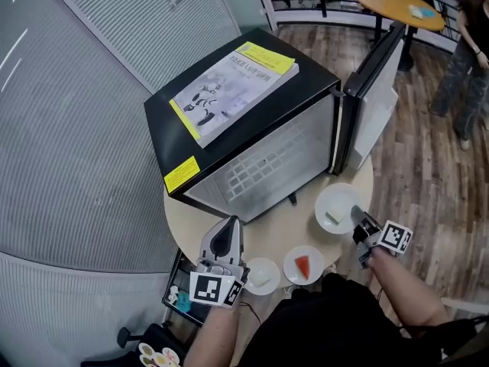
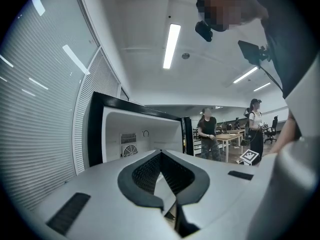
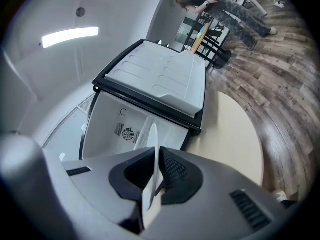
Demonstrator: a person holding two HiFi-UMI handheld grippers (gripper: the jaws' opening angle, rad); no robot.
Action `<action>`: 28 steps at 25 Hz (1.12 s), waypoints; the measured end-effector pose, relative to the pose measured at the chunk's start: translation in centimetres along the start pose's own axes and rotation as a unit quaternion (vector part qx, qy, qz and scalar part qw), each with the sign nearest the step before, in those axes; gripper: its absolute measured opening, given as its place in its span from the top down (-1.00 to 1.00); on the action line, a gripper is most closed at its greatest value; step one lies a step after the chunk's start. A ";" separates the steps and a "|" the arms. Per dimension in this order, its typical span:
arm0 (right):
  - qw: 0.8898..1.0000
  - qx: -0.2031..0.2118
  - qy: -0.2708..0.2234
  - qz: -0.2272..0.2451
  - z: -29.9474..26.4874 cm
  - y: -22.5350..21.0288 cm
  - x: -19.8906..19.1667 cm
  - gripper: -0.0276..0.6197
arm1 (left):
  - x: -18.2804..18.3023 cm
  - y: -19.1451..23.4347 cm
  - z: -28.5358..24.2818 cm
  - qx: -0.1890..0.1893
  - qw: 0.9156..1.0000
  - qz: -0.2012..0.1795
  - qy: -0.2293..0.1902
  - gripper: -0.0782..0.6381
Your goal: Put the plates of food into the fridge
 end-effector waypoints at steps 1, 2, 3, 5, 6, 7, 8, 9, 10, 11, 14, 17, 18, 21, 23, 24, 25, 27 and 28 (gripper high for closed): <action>1.000 0.002 -0.002 0.002 -0.2 0.4 0.3 0.84 | 0.0 0.1 0.0 0.000 1.000 0.001 -0.002 0.78; 1.000 0.005 -0.005 0.002 -0.5 0.7 0.5 0.84 | 0.1 0.2 0.1 0.000 1.000 0.002 -0.004 0.78; 1.000 0.007 -0.007 0.003 -0.7 1.0 0.8 0.84 | 0.2 0.3 0.1 -0.001 1.000 0.002 -0.006 0.78; 1.000 0.011 -0.010 0.008 -1.3 1.6 1.4 0.84 | 0.4 0.5 0.1 0.000 1.000 0.002 -0.010 0.78; 1.000 0.013 -0.012 0.011 -1.5 1.8 1.6 0.84 | 0.5 0.6 0.1 0.000 1.000 0.002 -0.012 0.78; 1.000 0.014 -0.014 0.013 -1.8 2.1 1.8 0.84 | 0.6 0.8 0.1 0.001 1.000 0.002 -0.014 0.78; 1.000 0.017 -0.015 0.016 -2.1 2.3 2.0 0.84 | 0.8 1.0 0.1 0.002 1.000 0.002 -0.016 0.78; 0.999 0.022 -0.016 0.017 -2.4 2.7 2.2 0.84 | 1.0 1.1 0.2 0.002 1.000 0.002 -0.018 0.78; 0.999 0.036 -0.019 0.016 -2.8 3.1 2.4 0.84 | 1.2 1.3 0.2 0.003 1.000 0.003 -0.020 0.78; 0.998 0.060 -0.023 0.011 -3.4 3.8 2.6 0.84 | 1.4 1.4 0.2 0.003 1.000 0.003 -0.021 0.78; 0.990 0.133 -0.036 -0.008 -5.3 5.8 3.0 0.84 | 1.7 1.7 0.2 0.003 1.000 0.001 -0.023 0.78; 0.985 0.167 -0.041 -0.014 -6.6 6.9 3.3 0.84 | 1.8 2.1 0.0 0.003 1.000 -0.001 -0.024 0.78; 0.985 0.166 -0.041 -0.013 -6.9 7.0 3.5 0.84 | 1.9 2.2 -0.1 0.004 1.000 -0.001 -0.025 0.78; 0.986 0.161 -0.040 -0.015 -7.6 7.4 3.9 0.84 | 2.2 2.5 -0.5 0.003 1.000 -0.003 -0.028 0.78; 0.990 0.139 -0.035 -0.001 -7.7 7.1 4.3 0.84 | 2.3 2.6 -0.7 0.002 1.000 -0.004 -0.029 0.78; 0.991 0.130 -0.034 0.004 -7.9 7.0 4.5 0.84 | 2.4 2.7 -0.8 0.002 1.000 -0.005 -0.029 0.78; 0.990 0.137 -0.035 0.004 -8.3 7.3 4.8 0.84 | 2.3 2.7 -1.0 0.002 1.000 -0.004 -0.030 0.78; 0.986 0.161 -0.037 -0.001 -9.2 8.2 5.1 0.84 | 2.3 2.8 -1.4 0.001 1.000 -0.004 -0.030 0.78; 0.985 0.166 -0.037 -0.001 -9.6 8.4 5.3 0.84 | 2.2 2.8 -1.6 0.001 1.000 -0.003 -0.029 0.78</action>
Point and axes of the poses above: the fingertips, and each gripper's own axes: z backward along the fingers, y to its left, x out of its top, the point moved 5 cm from there along z, backward along the fingers, and after that the axes turned 10 degrees about x, right-handed, at the moved point
